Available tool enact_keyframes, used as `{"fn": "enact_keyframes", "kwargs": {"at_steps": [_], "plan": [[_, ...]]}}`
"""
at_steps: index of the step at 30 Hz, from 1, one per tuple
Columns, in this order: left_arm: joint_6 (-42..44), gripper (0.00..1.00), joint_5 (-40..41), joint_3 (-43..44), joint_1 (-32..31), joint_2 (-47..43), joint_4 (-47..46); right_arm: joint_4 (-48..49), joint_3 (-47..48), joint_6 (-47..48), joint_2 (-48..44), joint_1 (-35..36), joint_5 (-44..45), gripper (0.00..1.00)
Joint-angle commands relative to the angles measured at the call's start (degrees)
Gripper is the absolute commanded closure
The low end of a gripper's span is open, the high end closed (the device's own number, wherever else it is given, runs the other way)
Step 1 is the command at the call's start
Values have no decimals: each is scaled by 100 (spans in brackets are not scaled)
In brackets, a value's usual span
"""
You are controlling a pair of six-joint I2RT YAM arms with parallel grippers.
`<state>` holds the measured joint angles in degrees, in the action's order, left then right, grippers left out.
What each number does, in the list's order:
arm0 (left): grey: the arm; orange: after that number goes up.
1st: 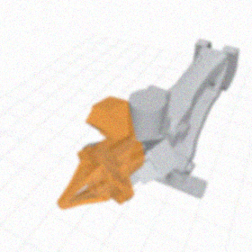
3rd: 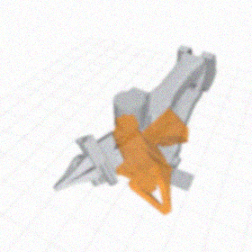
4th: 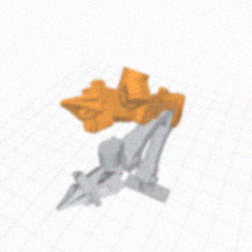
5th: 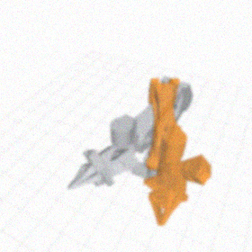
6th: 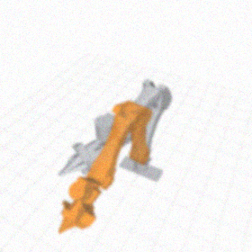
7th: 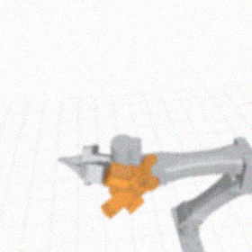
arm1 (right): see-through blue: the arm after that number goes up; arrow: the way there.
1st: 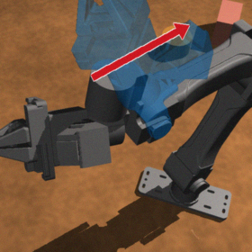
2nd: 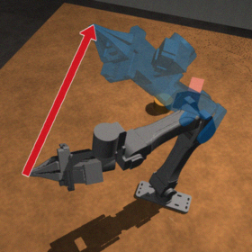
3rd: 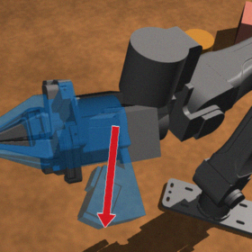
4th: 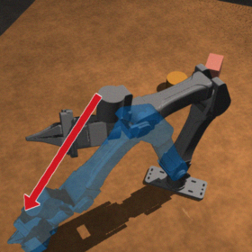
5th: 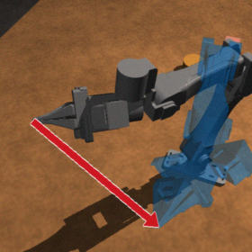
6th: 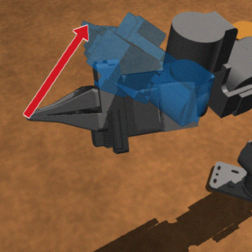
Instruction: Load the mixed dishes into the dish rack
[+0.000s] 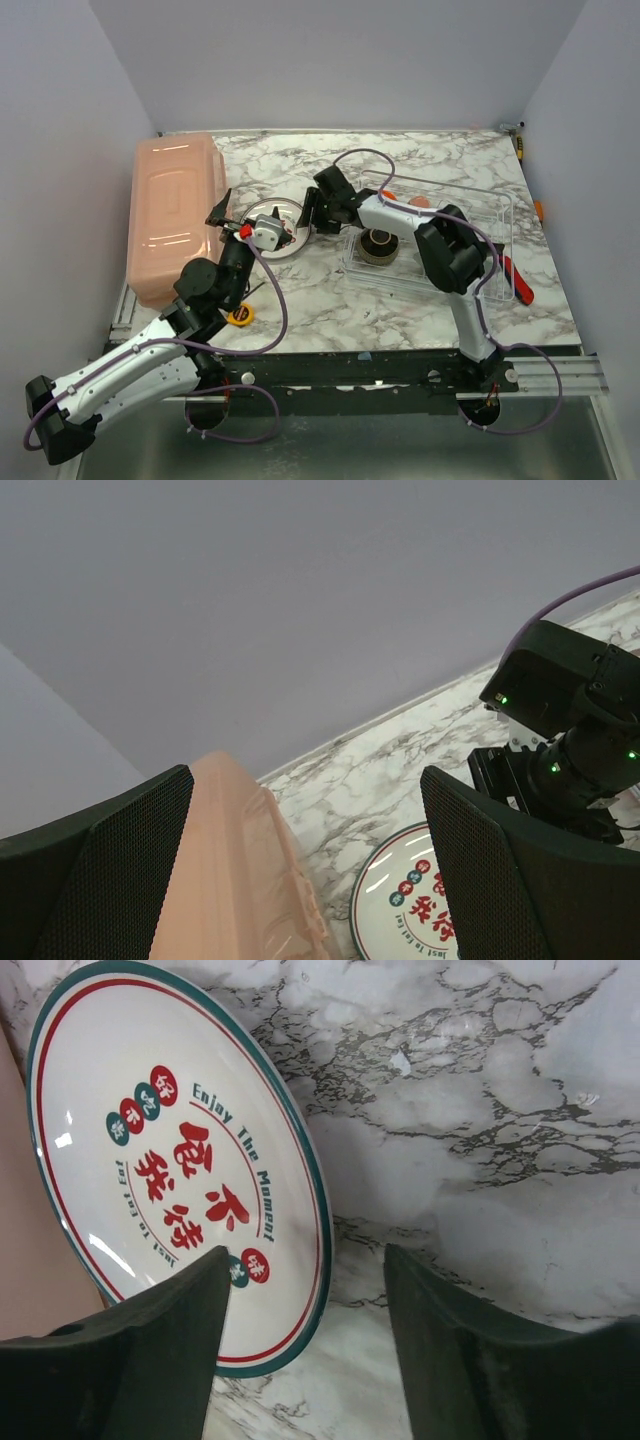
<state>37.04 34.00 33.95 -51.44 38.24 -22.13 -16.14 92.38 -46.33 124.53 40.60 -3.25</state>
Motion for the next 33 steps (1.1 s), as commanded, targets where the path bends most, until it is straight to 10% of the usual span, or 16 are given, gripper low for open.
{"fn": "enact_keyframes", "kwargs": {"at_steps": [1, 23, 33], "plan": [[-99, 5, -91, 48, 16, 29, 25, 245, -100, -60, 268, -59, -305, 38], [-109, 5, -108, 66, 20, 141, 51, 812, -288, -359, 473, -250, -980, 99], [-100, 5, -113, 73, 19, 192, 56, 1395, -714, -667, -134, -359, -1550, 100]]}}
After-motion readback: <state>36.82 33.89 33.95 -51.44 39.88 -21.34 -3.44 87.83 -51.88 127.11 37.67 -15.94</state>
